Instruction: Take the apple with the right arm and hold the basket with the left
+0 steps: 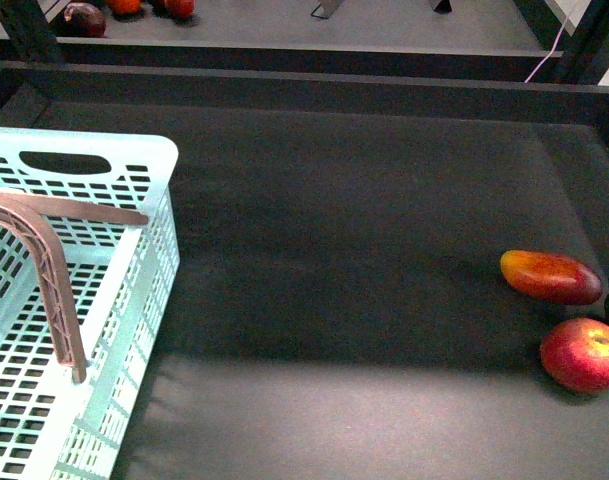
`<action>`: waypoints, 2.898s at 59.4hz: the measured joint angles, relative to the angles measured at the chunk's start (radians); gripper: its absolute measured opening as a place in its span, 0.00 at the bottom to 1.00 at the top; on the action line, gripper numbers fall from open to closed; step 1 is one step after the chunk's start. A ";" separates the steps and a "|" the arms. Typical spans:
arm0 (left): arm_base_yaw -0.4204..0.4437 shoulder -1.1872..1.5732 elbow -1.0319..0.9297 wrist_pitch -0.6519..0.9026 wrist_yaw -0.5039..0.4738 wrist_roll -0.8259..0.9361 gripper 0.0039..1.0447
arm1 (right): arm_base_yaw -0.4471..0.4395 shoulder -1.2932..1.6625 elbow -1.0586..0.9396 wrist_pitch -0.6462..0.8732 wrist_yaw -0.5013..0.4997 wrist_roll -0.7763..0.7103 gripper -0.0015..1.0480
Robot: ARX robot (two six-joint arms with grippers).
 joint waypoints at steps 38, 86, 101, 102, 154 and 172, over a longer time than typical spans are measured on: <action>-0.002 0.132 0.093 -0.230 0.008 -0.257 0.93 | 0.000 0.000 0.000 0.000 0.000 0.000 0.92; 0.036 1.231 0.351 0.270 0.002 -1.286 0.93 | 0.000 0.000 0.000 0.000 0.000 0.000 0.92; 0.080 1.420 0.441 0.318 0.002 -1.276 0.93 | 0.000 0.000 0.000 0.000 0.000 0.000 0.92; 0.082 1.437 0.450 0.318 -0.001 -1.273 0.93 | 0.000 0.000 0.000 0.000 0.000 0.000 0.92; -0.007 1.514 0.564 0.179 -0.069 -1.303 0.06 | 0.000 0.000 0.000 0.000 0.000 0.000 0.92; -0.103 1.349 0.604 0.047 -0.084 -1.212 0.06 | 0.000 0.000 0.000 0.000 0.000 0.000 0.92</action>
